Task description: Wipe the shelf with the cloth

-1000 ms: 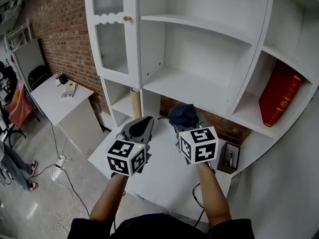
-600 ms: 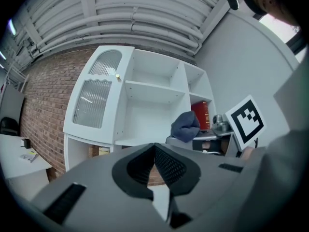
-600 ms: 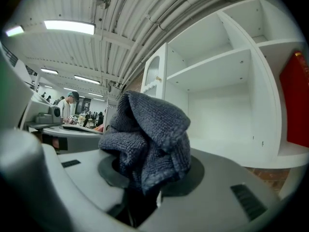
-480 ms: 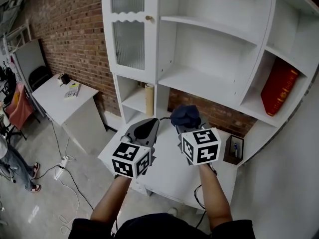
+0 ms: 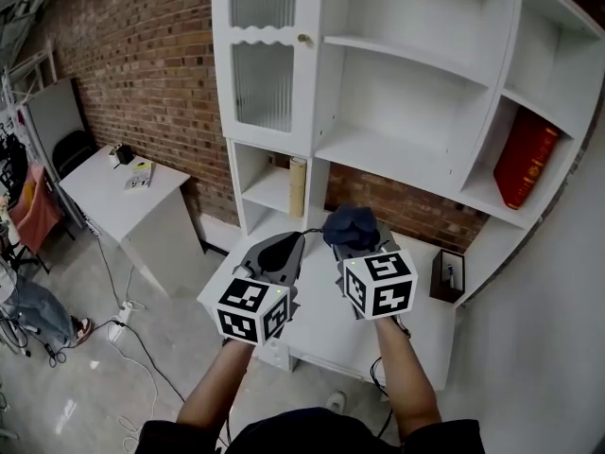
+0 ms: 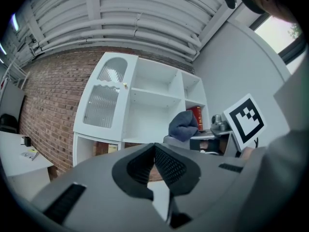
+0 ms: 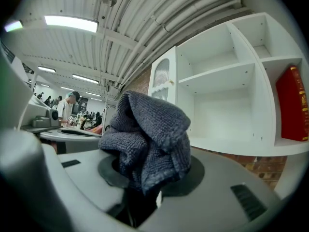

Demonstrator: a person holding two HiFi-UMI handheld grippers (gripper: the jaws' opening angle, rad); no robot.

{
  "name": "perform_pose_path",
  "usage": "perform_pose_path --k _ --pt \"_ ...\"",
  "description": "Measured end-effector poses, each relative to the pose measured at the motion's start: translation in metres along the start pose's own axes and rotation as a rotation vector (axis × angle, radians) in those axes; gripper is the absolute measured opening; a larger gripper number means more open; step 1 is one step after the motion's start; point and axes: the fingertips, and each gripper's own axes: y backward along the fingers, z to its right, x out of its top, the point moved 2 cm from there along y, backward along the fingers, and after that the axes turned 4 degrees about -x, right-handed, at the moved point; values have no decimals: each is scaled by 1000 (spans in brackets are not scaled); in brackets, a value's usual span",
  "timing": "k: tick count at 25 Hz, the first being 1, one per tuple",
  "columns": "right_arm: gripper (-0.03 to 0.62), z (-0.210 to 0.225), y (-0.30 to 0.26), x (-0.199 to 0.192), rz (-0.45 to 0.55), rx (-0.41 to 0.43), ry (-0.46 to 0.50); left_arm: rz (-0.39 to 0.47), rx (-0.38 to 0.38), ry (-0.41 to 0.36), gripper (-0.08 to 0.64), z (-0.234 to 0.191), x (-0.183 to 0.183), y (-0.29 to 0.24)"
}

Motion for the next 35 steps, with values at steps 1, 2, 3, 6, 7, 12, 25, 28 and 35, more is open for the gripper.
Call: perform_pose_path --k 1,2,3,6,7,12,25,28,35 --pt "141 -4 2 0 -1 -4 -1 0 -5 3 15 -1 -1 3" --pt "141 -8 3 -1 -4 -7 -2 -1 -10 7 15 -2 -1 7" --pt "141 -12 5 -2 -7 -10 -5 -2 -13 9 15 -2 -3 10" --pt "141 -21 8 -7 -21 -17 -9 -2 -19 19 15 -6 -5 17" --pt "141 -23 9 -8 -27 -20 -12 0 -21 24 15 -6 -6 18" --pt "141 -23 17 -13 -36 -32 -17 11 -33 41 15 -3 -8 20" --pt "141 1 44 -15 -18 -13 -25 8 -25 51 15 30 -7 3" --pt "141 5 50 -17 -24 -6 -3 8 -20 52 15 38 -8 1" --pt "141 4 59 -20 -21 10 -14 6 -6 39 15 47 -7 5"
